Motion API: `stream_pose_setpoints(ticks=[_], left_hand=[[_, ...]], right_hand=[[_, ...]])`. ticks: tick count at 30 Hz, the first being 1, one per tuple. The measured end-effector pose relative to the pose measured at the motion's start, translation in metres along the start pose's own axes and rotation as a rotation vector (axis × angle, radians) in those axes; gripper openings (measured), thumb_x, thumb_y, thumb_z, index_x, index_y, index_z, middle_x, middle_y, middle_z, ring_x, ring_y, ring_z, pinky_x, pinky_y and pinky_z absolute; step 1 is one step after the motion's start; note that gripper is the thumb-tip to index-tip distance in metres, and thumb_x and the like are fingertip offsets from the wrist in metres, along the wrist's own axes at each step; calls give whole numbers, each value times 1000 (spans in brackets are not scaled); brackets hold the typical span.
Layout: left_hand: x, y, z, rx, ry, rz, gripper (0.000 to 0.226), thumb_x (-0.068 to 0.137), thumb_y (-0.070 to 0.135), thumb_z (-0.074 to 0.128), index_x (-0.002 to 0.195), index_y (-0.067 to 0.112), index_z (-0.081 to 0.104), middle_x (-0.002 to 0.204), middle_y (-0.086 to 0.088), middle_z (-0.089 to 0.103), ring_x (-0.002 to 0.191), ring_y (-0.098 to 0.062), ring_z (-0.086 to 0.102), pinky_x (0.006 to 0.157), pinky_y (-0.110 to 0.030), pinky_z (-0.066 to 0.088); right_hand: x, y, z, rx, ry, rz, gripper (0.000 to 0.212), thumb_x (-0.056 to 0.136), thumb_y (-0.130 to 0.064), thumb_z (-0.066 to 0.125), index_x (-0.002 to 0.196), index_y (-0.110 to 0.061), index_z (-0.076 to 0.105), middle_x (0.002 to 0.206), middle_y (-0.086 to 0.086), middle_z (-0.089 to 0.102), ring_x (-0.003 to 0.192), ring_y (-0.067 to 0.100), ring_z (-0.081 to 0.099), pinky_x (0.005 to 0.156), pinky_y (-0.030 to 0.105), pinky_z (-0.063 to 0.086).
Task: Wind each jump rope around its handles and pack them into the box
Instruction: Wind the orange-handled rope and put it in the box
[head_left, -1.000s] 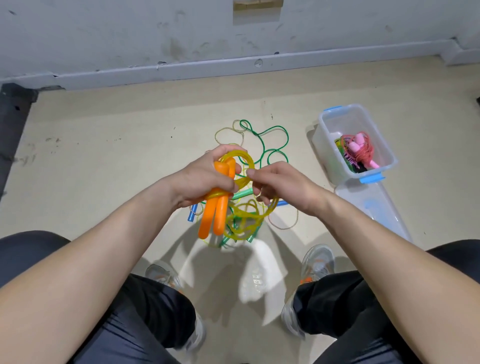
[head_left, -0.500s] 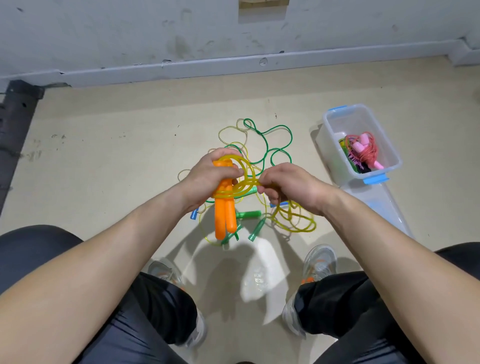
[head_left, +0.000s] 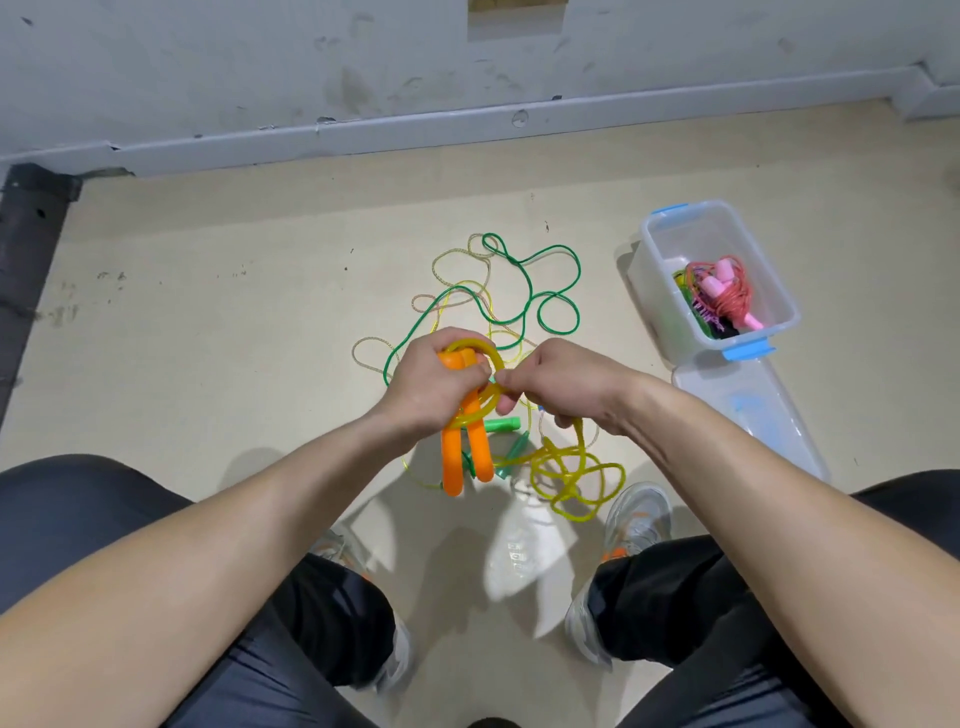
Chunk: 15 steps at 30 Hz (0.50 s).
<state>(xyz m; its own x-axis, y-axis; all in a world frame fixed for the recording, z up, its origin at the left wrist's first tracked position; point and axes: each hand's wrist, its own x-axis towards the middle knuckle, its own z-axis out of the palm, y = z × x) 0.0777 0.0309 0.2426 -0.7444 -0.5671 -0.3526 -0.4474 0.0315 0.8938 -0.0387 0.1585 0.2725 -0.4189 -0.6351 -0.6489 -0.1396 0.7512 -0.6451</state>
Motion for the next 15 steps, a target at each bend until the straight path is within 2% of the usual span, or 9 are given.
stream_pose_setpoints(ticks=[2,6,10,15], left_hand=[[-1,-2,2,40,26,-1,18,88,9,69,94,26,72,88,-1,72,72,-12,66,67,-24,55],[-2,-8,8,111,58,7,16,89,10,69,97,24,70,86,3,70,74,-14,64,70,-26,54],[-2,-11,11,177,61,43,18,90,12,67,93,30,68,85,9,67,77,-18,64,73,-29,54],[3,-9,9,198,91,11,19,88,10,67,94,28,71,76,6,66,59,-13,55,59,-27,50]], right_hand=[[-1,0,1,-34,25,16,35,87,-49,62,73,-22,80,36,-14,30,49,19,39,61,33,38],[-8,-5,0,-73,42,-41,30,91,-36,65,72,-17,78,44,-7,30,50,18,31,55,28,30],[-13,-10,-7,-140,71,-103,27,93,-29,65,72,-17,77,38,-9,35,40,7,37,45,22,27],[-18,-14,-12,-172,92,-167,26,94,-30,66,74,-17,77,36,-10,36,39,7,36,43,20,26]])
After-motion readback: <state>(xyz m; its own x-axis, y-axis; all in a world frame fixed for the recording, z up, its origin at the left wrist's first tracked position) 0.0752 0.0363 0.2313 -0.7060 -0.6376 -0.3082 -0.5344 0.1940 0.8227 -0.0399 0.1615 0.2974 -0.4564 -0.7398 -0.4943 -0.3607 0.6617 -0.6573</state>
